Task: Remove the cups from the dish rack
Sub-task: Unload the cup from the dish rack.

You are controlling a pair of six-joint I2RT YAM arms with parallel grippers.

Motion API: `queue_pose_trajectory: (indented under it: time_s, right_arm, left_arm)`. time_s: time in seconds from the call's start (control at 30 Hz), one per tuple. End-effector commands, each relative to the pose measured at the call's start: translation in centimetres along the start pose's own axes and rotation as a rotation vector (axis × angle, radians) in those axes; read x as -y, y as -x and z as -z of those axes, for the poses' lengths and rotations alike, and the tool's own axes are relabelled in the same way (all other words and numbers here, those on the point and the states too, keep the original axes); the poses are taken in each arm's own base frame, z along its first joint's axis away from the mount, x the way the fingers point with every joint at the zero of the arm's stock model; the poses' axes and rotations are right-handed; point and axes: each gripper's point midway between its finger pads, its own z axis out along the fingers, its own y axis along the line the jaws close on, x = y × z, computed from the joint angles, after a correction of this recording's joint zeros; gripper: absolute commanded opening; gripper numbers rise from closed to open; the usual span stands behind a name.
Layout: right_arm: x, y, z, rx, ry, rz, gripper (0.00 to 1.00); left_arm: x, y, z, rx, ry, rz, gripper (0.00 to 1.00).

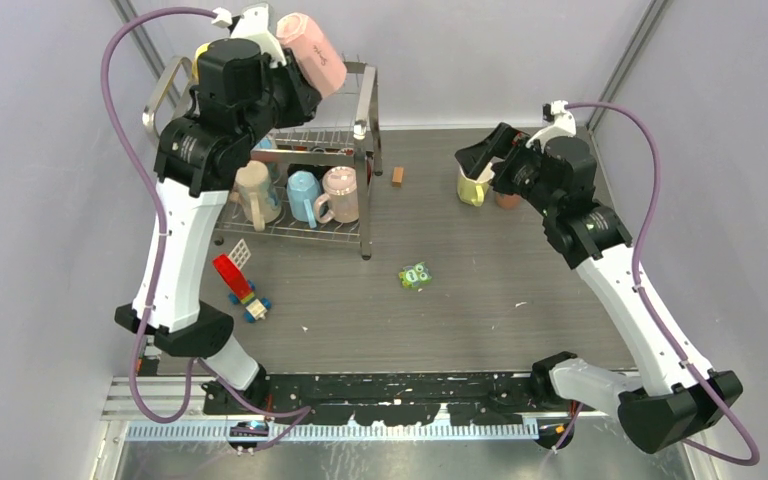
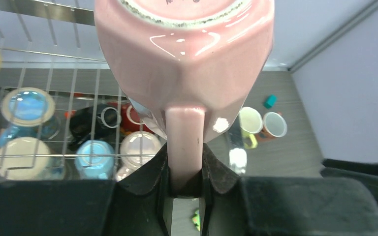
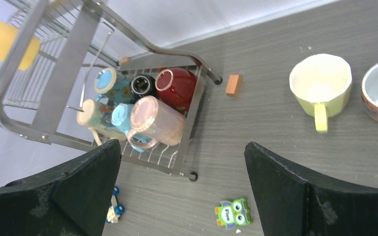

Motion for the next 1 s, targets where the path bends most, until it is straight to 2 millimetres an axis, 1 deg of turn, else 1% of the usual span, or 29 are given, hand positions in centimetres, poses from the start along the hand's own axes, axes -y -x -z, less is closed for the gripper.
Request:
queue_pose_trajectory:
  time_s: [0.0, 0.13, 0.2, 0.33, 0.4, 0.53, 0.77, 0.97]
  right_arm:
    - [-3.7, 4.1, 0.6, 0.2, 0.17, 0.029, 1.0]
    - [-4.6, 4.8, -0.1, 0.246, 0.215, 0.053, 1.0]
    - [-5.5, 5.4, -0.5, 0.286, 0.256, 0.07, 1.0]
    - [-6.6, 5.8, -1.0, 0.322, 0.32, 0.089, 1.0]
    - [-7.3, 6.0, -1.1, 0.333, 0.352, 0.094, 1.0]
    - [-9.0, 6.7, -0.7, 0.37, 0.445, 0.11, 1.0]
    - [-11.3, 7.6, -0.6, 0.432, 0.574, 0.135, 1.0]
    - [-13.4, 8.1, -0.3, 0.455, 0.705, 0.101, 1.0]
  left_arm:
    - [4.6, 5.1, 5.2, 0.146, -0.237, 0.136, 0.0]
    - [6.6, 4.7, 5.8, 0.11, -0.339, 0.184, 0.0]
    - [7.4, 4.4, 6.2, 0.088, -0.386, 0.204, 0.0]
    - [9.3, 3.9, 6.8, 0.042, -0.483, 0.258, 0.0]
    - [10.2, 3.8, 7.4, 0.022, -0.539, 0.279, 0.0]
    - [11.6, 3.7, 8.2, -0.007, -0.618, 0.312, 0.0]
    - [13.7, 4.1, 9.8, -0.044, -0.737, 0.376, 0.0]
    - [14.8, 4.2, 10.6, -0.063, -0.79, 0.407, 0.0]
